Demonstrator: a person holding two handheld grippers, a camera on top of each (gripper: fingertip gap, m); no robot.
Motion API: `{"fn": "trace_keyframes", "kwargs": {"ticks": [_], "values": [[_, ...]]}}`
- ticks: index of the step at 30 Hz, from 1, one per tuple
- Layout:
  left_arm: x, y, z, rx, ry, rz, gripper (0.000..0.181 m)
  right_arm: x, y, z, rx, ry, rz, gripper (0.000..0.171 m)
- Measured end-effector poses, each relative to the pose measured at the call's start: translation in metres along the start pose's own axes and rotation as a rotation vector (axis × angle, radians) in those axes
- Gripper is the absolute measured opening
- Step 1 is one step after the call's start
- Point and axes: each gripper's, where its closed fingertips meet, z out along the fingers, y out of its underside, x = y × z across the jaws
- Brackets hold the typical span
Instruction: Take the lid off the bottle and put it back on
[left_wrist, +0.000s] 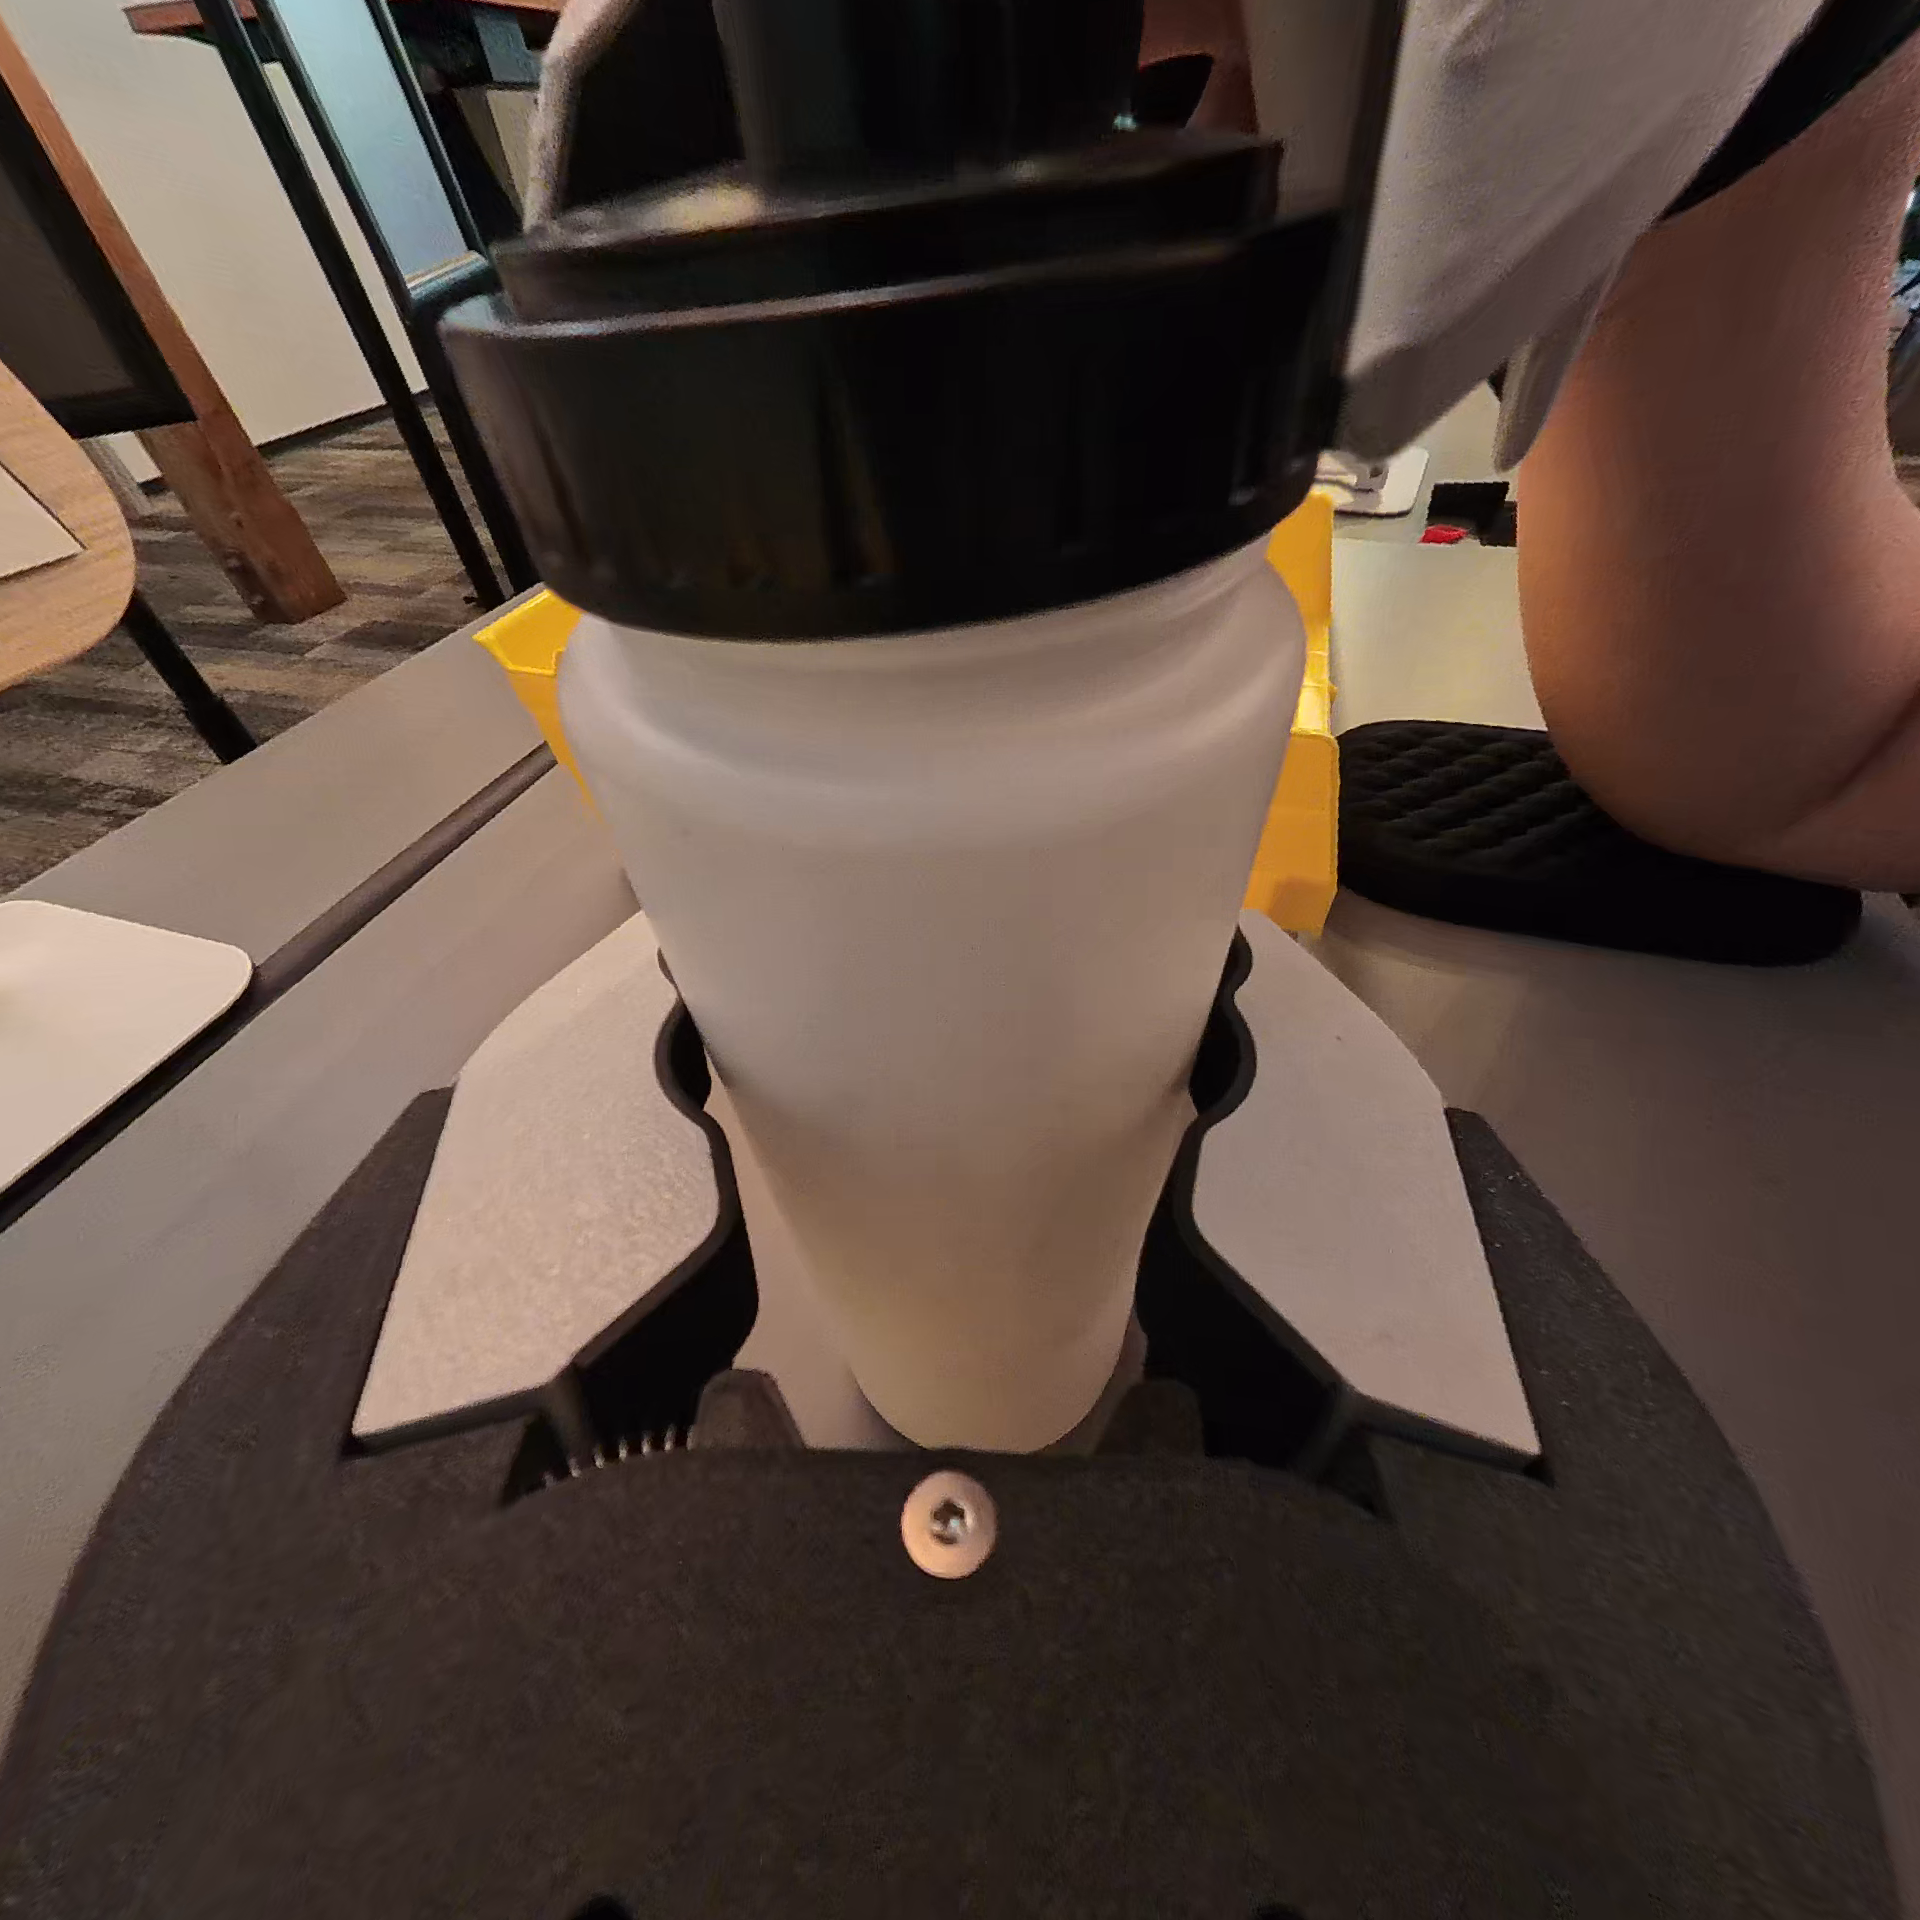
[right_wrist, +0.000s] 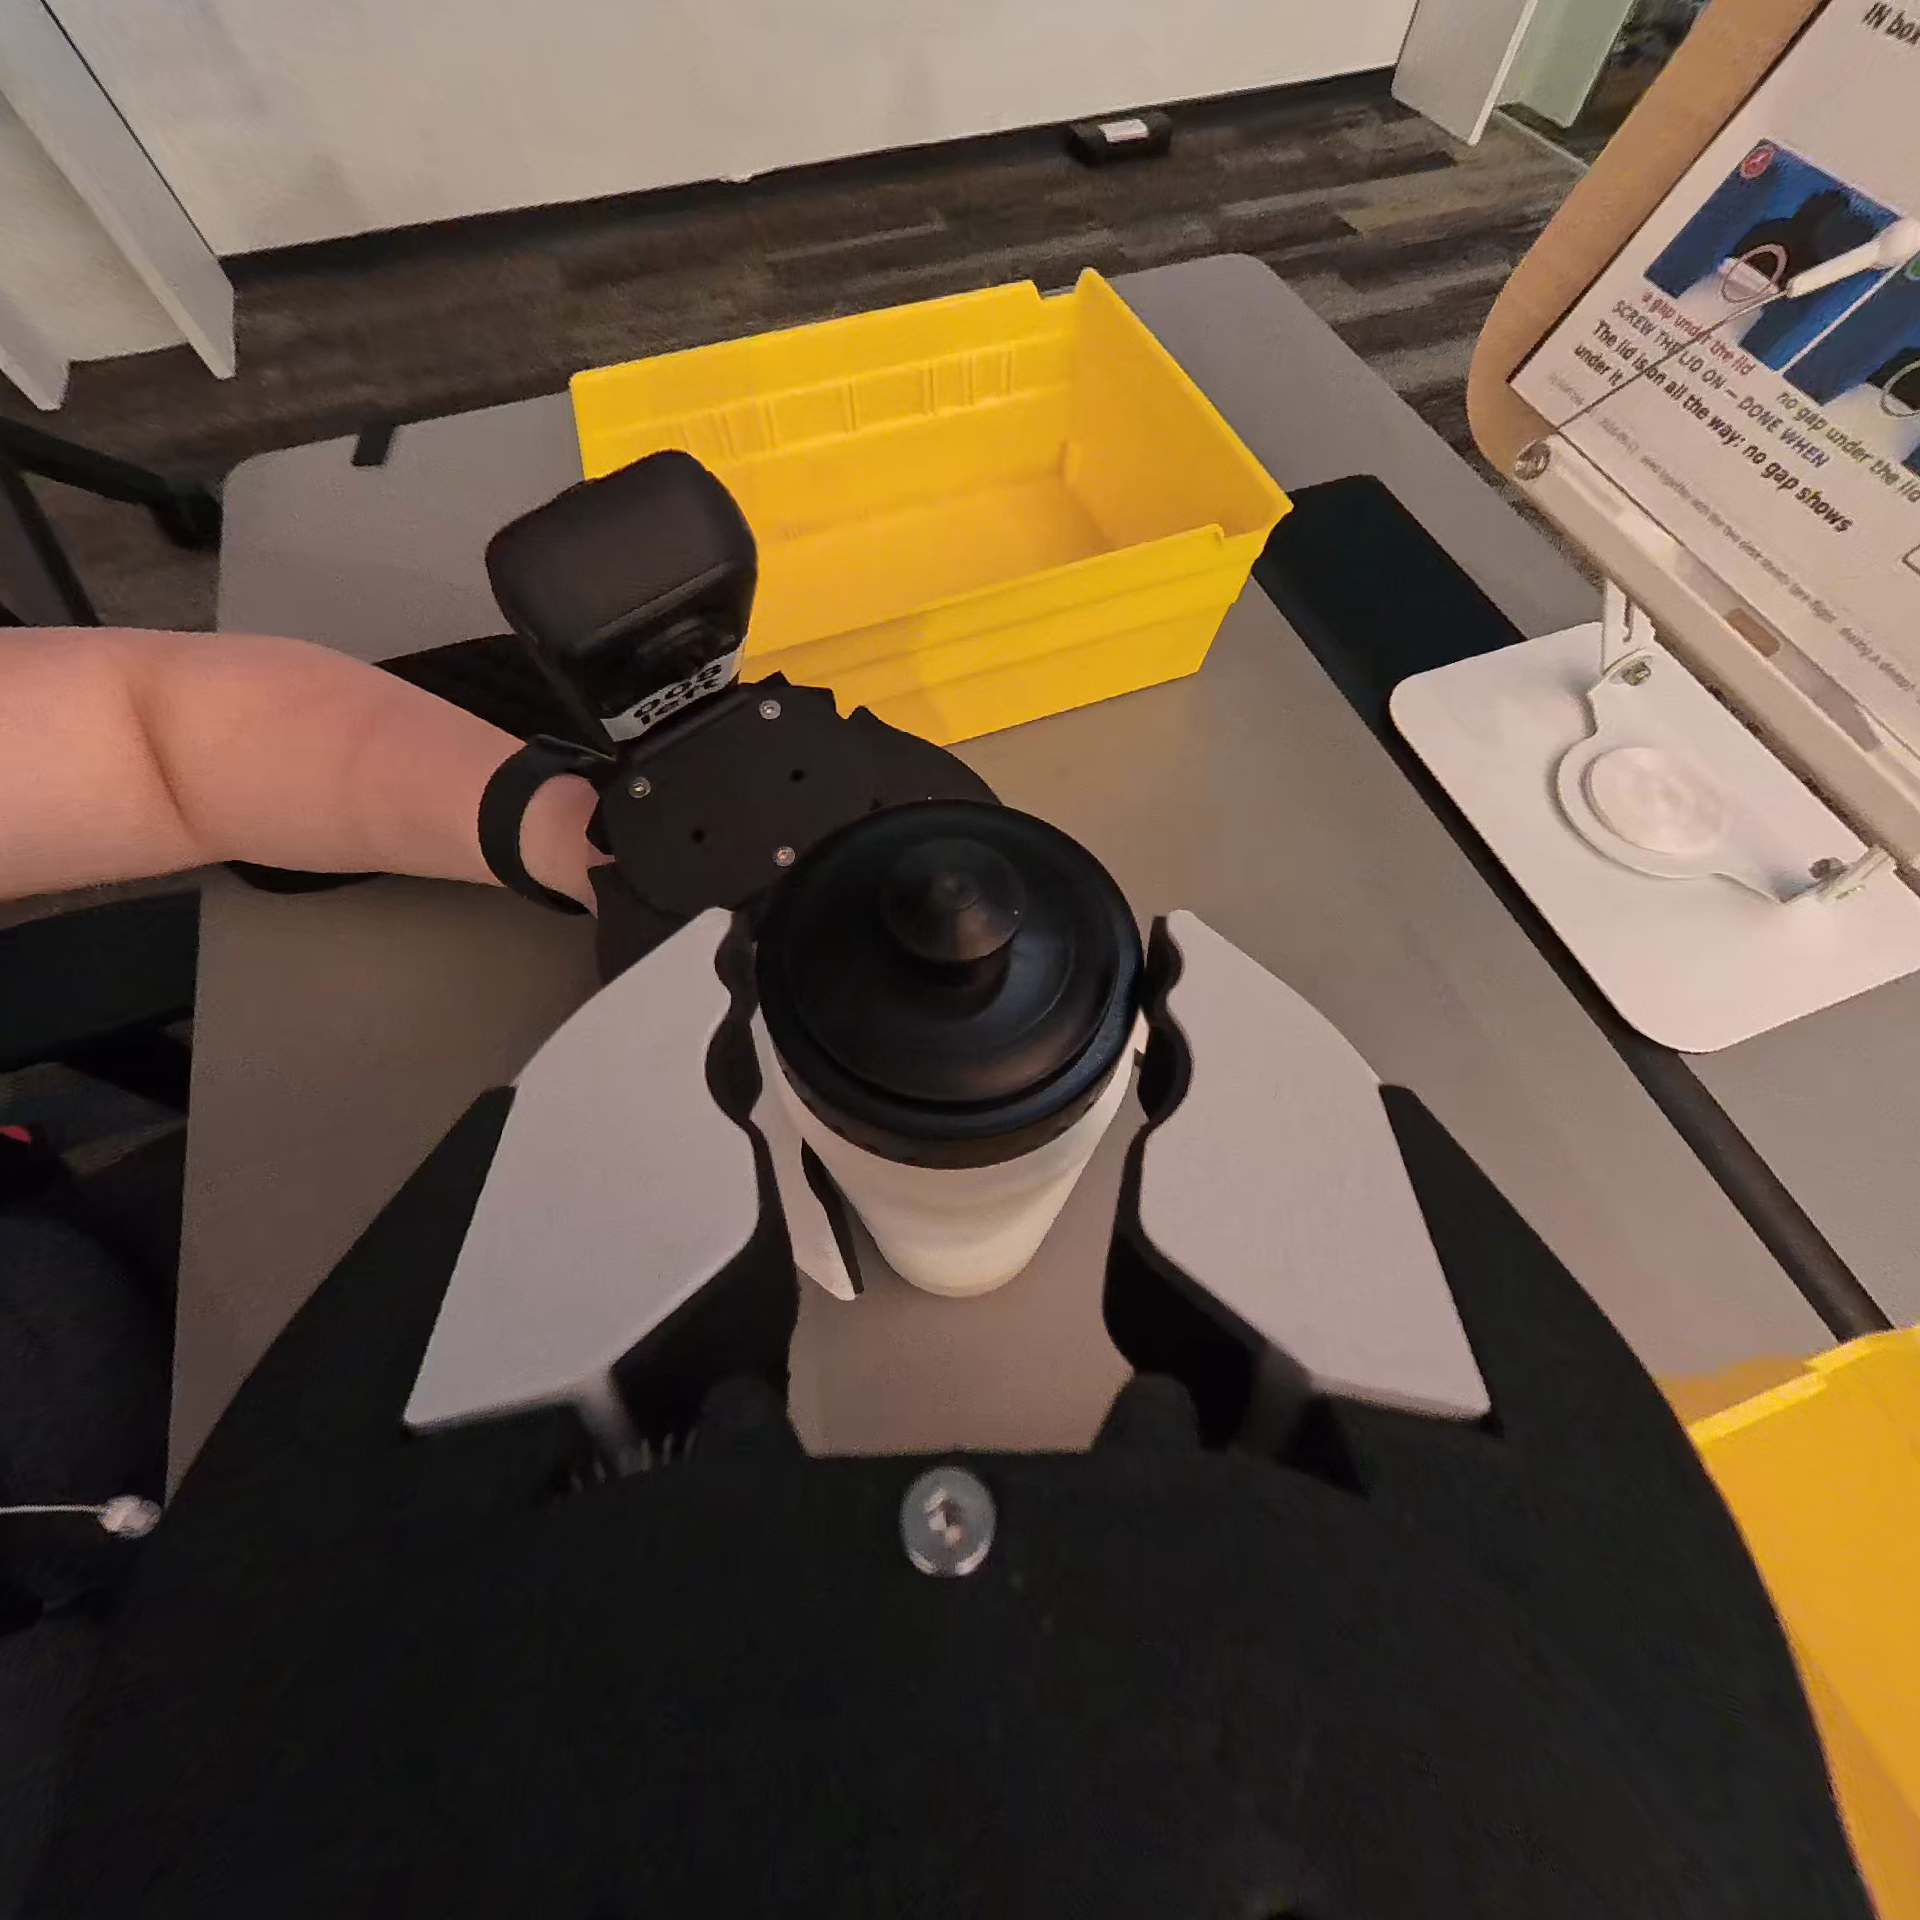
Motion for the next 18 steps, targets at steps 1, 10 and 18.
{"fn": "trace_keyframes", "kwargs": {"ticks": [1, 10, 18], "values": [[0.0, 0.0, 0.0, -0.006, 0.001, 0.003, 0.093, 0.0, 0.001, -0.001, -0.006, -0.003, -0.006, 0.072], [0.039, 0.002, -0.004, -0.047, 0.245, 0.075, 0.092, -0.032, 0.012, -0.015, -0.041, -0.238, -0.221, 0.072], [0.008, 0.002, 0.001, -0.057, 0.008, -0.015, 0.093, -0.007, 0.004, -0.004, -0.02, -0.036, -0.077, 0.072]]}}
